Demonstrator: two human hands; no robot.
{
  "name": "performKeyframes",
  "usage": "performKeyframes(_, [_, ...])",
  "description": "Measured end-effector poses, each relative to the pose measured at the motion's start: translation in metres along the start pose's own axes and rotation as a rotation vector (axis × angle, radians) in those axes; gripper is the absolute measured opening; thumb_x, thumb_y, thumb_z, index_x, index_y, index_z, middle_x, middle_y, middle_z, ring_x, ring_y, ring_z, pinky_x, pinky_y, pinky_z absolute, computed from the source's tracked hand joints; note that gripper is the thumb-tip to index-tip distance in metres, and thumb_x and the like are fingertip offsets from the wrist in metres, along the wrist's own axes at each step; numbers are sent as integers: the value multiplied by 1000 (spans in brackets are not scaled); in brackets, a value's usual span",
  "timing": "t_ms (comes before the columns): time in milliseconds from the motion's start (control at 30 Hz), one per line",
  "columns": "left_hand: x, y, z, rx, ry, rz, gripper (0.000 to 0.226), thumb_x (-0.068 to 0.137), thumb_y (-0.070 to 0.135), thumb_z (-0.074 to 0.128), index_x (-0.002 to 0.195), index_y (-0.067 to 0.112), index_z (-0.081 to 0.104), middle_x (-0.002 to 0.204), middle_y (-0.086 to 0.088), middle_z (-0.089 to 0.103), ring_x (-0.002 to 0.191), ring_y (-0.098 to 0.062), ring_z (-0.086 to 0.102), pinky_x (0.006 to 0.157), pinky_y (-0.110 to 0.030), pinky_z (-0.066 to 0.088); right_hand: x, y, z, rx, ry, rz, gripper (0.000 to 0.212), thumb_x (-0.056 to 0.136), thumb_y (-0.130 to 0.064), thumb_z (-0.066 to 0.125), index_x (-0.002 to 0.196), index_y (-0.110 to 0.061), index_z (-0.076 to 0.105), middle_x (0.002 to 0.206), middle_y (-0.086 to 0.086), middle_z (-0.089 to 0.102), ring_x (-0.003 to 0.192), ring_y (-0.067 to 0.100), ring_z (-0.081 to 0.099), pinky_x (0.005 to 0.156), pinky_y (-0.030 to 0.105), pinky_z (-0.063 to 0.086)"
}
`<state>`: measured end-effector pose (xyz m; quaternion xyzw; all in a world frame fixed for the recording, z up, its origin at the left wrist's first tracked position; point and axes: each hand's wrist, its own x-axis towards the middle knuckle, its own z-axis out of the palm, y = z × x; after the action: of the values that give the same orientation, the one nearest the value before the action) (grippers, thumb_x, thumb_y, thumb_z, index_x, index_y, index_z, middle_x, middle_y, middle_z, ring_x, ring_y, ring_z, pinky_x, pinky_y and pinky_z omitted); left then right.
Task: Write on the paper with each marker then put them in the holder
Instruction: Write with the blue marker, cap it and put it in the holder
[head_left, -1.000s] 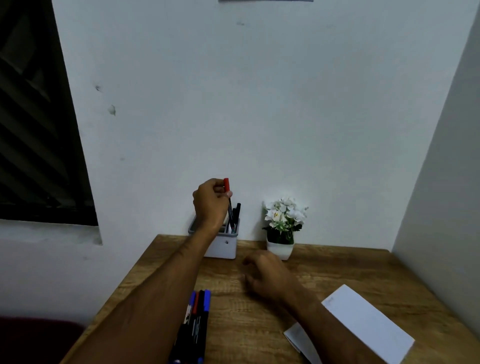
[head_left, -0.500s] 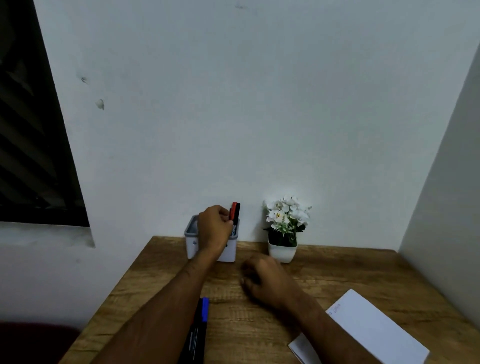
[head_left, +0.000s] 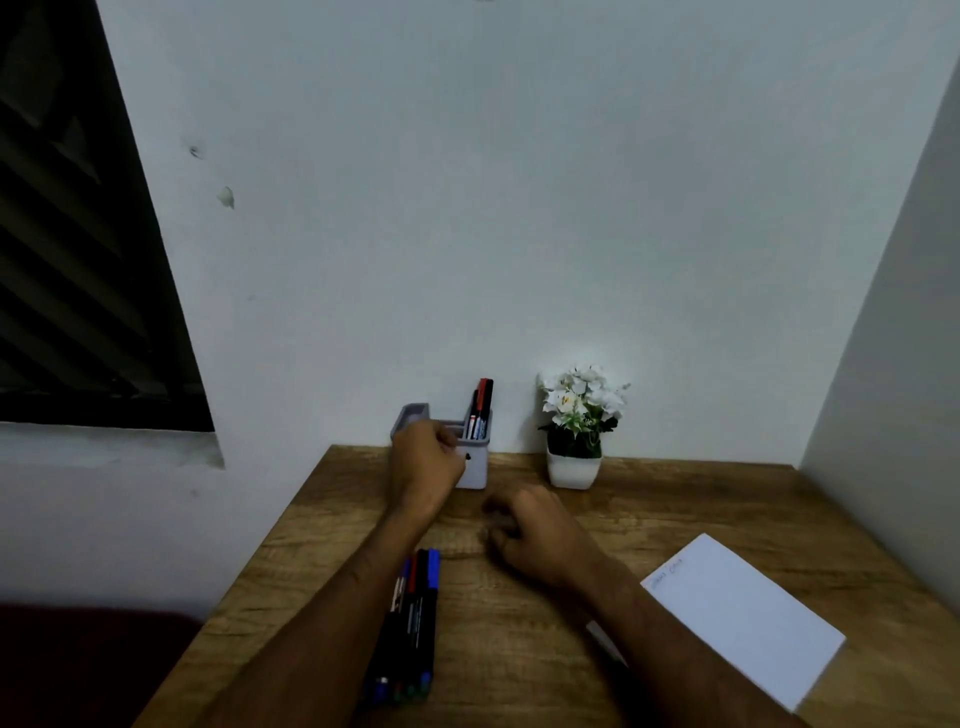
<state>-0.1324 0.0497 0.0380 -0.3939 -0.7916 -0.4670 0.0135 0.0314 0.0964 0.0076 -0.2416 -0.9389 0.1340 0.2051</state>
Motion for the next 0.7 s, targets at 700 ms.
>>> performKeyframes(700, [-59, -8, -32, 357, -362, -68, 14, 74, 11, 69, 87, 12, 74, 95, -9, 72, 89, -23, 68, 76, -32, 59, -45, -82, 12, 107, -122, 179, 26, 83, -29, 73, 63, -20, 57, 62, -5, 58, 58, 10, 57, 49, 23, 38])
